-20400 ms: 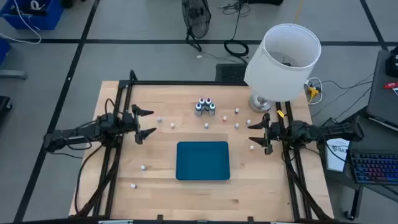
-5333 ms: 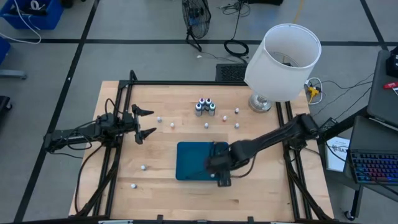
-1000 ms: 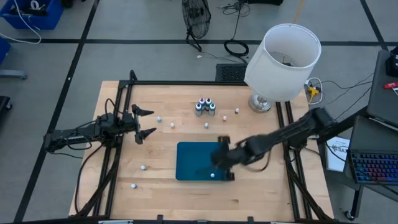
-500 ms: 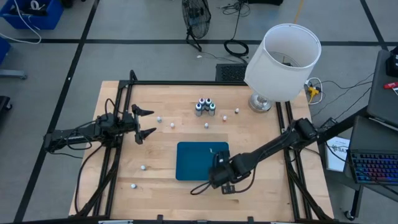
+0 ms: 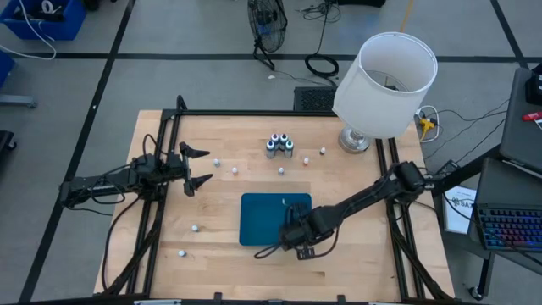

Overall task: Pick & Place food coloring
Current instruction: Put the green food coloring bottle into the bin

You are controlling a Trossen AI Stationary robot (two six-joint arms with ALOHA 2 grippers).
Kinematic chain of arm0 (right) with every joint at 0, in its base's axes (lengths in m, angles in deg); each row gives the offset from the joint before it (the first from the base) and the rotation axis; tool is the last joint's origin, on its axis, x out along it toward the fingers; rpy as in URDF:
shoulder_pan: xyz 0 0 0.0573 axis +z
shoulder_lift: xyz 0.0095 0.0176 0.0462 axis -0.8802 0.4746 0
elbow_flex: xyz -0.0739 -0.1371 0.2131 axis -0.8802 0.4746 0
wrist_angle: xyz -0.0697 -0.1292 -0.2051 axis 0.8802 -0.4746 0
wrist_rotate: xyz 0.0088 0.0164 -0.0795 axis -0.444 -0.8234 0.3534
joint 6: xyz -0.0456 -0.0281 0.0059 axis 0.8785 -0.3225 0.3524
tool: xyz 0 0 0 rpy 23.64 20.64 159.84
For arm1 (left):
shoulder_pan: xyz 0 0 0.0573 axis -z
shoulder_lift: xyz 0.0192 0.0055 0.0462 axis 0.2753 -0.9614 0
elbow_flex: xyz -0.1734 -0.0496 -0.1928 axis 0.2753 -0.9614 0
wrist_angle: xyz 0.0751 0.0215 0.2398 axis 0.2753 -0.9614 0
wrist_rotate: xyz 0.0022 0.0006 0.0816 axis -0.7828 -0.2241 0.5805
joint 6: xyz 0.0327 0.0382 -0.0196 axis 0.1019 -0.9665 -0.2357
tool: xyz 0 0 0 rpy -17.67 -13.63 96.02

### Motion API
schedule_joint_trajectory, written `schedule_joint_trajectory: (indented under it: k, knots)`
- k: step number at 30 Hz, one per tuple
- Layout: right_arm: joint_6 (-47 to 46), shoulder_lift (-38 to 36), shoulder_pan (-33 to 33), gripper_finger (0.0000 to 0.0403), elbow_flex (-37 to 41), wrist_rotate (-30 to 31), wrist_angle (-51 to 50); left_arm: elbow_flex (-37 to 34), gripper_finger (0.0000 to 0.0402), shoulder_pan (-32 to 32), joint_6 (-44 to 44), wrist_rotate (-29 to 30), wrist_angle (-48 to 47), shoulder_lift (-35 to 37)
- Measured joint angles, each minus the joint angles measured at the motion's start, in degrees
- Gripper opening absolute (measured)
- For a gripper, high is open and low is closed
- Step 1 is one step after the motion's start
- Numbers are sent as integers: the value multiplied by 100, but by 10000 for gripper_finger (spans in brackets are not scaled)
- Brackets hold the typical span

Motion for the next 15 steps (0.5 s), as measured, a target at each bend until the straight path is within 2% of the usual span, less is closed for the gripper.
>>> schedule_joint_trajectory:
  k: [4, 15]
  knots:
    - [1, -11, -123, 52, 215, -6, 144, 0, 399, 1, 0, 0, 0, 0]
    - [170, -22, -250, 52, 545, -621, 649, 0, 399, 0, 0, 1, 0, -1]
